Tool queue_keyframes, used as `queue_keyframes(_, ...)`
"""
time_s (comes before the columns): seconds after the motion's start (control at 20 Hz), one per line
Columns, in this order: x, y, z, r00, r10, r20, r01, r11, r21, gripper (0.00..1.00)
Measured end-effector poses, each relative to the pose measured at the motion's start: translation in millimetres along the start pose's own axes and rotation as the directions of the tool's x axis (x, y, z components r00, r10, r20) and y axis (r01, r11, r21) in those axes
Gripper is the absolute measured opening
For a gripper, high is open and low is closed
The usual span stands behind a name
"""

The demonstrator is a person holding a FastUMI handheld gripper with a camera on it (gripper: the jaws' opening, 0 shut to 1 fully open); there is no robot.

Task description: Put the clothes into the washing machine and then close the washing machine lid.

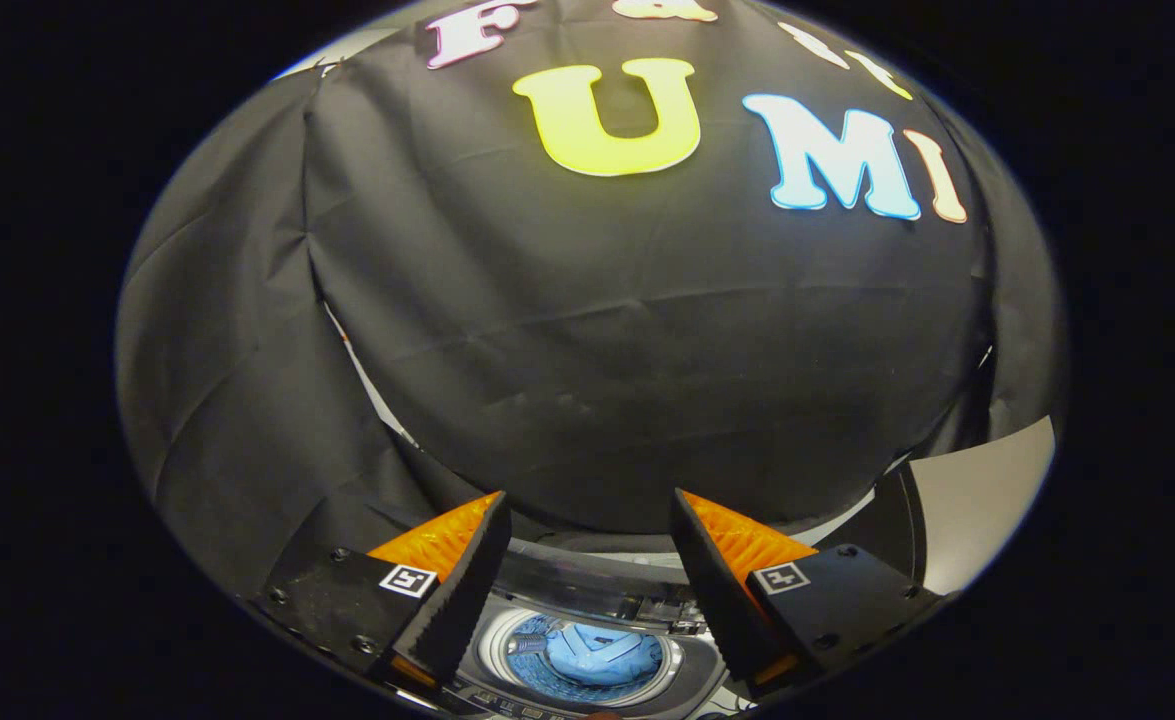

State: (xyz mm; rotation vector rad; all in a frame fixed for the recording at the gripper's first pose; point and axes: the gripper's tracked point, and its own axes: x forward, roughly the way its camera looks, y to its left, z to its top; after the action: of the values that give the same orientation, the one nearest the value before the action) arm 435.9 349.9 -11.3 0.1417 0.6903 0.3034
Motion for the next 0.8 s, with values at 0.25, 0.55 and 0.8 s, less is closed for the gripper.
queue_keyframes(0.25,31.0,-20.6,-6.7,0.997,-0.056,-0.049,0.059,0.996,0.066,0.99)
queue_keyframes(0.55,39.1,-21.6,-28.4,0.992,-0.069,-0.101,0.074,0.996,0.044,0.96)
queue_keyframes(0.8,27.7,-16.6,-36.8,0.996,-0.071,-0.053,0.071,0.998,-0.003,0.99)
